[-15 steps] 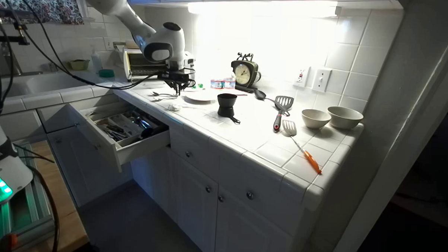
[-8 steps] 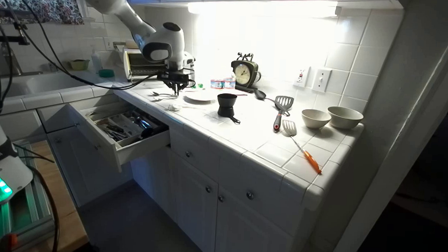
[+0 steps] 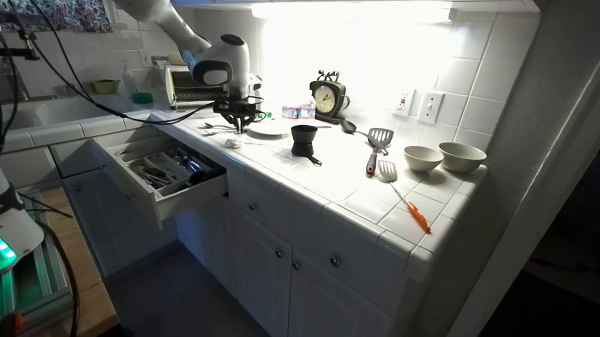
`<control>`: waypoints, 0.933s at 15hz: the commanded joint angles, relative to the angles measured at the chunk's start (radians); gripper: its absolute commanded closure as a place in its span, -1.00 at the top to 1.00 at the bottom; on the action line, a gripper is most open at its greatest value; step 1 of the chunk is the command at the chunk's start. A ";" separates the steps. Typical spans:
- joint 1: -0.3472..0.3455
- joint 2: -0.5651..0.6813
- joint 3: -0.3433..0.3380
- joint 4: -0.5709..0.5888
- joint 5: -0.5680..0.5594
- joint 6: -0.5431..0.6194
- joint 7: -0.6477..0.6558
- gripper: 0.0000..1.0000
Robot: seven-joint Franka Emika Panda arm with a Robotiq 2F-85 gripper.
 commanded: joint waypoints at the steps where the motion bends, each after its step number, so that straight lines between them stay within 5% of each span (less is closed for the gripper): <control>1: 0.045 -0.024 -0.044 -0.045 -0.017 0.026 0.016 -0.95; 8: 0.090 -0.012 -0.074 -0.056 -0.029 0.062 0.049 -0.95; 9: 0.095 -0.010 -0.077 -0.058 -0.032 0.068 0.054 -0.87; 10: 0.099 -0.009 -0.080 -0.058 -0.034 0.072 0.058 -0.31; 14: 0.104 -0.011 -0.080 -0.056 -0.034 0.080 0.071 0.12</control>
